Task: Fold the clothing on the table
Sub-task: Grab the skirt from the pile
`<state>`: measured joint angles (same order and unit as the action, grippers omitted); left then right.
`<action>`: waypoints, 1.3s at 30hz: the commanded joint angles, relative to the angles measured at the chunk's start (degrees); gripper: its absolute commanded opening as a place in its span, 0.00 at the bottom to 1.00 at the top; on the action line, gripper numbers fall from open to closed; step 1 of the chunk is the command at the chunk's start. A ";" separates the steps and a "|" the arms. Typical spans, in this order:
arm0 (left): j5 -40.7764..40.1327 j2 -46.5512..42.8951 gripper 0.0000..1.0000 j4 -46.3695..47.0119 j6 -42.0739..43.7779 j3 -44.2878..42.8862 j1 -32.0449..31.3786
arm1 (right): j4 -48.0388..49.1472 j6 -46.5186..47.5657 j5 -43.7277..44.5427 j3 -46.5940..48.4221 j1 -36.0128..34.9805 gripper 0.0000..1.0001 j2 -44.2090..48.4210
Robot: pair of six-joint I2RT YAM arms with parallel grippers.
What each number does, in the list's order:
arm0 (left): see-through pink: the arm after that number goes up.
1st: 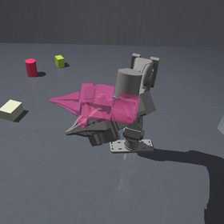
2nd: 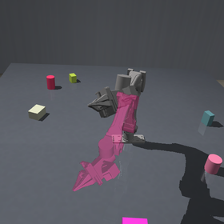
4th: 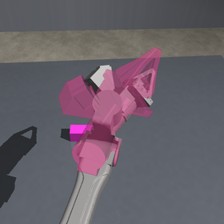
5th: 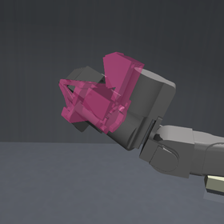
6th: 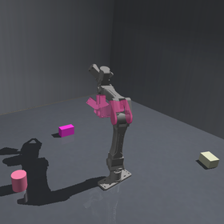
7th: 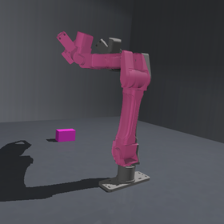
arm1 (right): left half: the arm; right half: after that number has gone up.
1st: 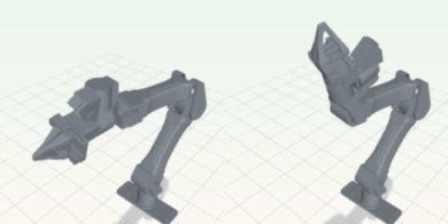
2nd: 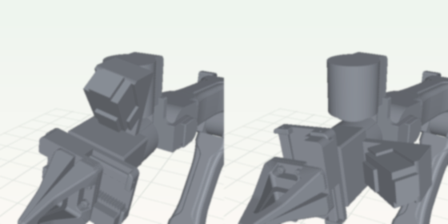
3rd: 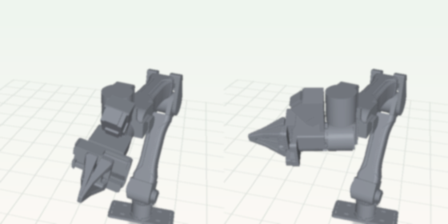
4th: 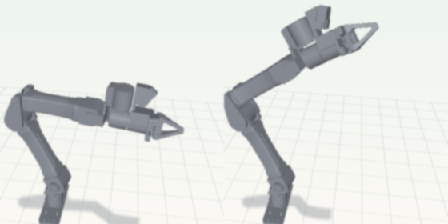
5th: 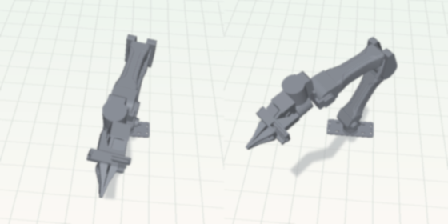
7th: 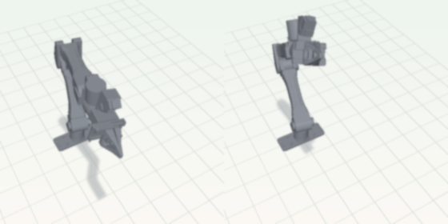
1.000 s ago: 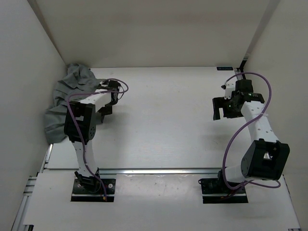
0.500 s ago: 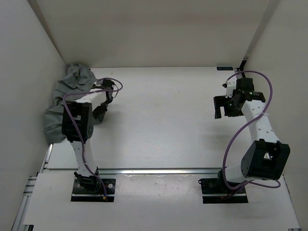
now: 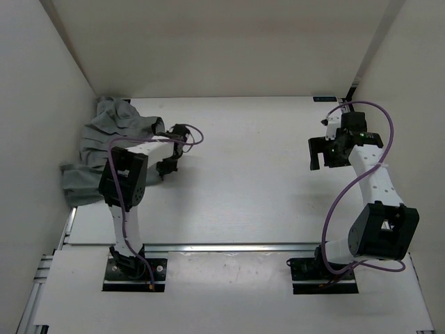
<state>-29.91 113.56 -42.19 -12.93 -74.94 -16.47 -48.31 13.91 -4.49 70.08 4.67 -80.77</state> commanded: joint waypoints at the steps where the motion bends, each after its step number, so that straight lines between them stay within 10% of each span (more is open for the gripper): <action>1: 10.82 -2.03 0.00 1.15 1.93 -2.57 -10.47 | 2.87 -0.55 -0.78 1.99 -0.71 0.99 0.70; 9: 33.05 -6.14 0.00 4.49 10.20 -3.29 -32.64 | 5.51 -1.17 -3.33 1.29 -1.68 0.99 -0.18; 13: 13.12 -11.59 0.00 -4.00 8.29 1.19 -36.97 | 7.26 0.24 -3.33 -0.47 -3.70 1.00 0.09; 16: 7.58 -17.03 0.00 -7.38 3.96 5.32 -27.41 | 7.88 -0.28 -4.03 -0.48 -4.14 0.99 -0.26; 17: 8.98 -19.58 0.21 -6.51 3.35 6.55 -21.38 | 7.80 -0.98 -4.21 -0.39 -4.23 0.99 -0.52; 18: 9.95 -20.73 0.68 -5.89 2.22 7.08 -15.49 | 7.36 -1.43 -4.73 -0.04 -4.58 0.99 -1.66; 20: 9.88 -21.71 0.99 -5.27 0.71 6.39 -9.06 | 6.74 -2.66 -4.39 1.28 -4.23 0.99 -2.37; 39: 7.32 1.05 0.97 -9.75 -5.00 -8.83 1.17 | 4.02 -0.03 1.06 -1.97 -8.44 0.99 5.98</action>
<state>-20.93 115.35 -49.98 -16.14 -83.26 -17.41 -43.75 12.71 -4.73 69.21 -3.14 -77.01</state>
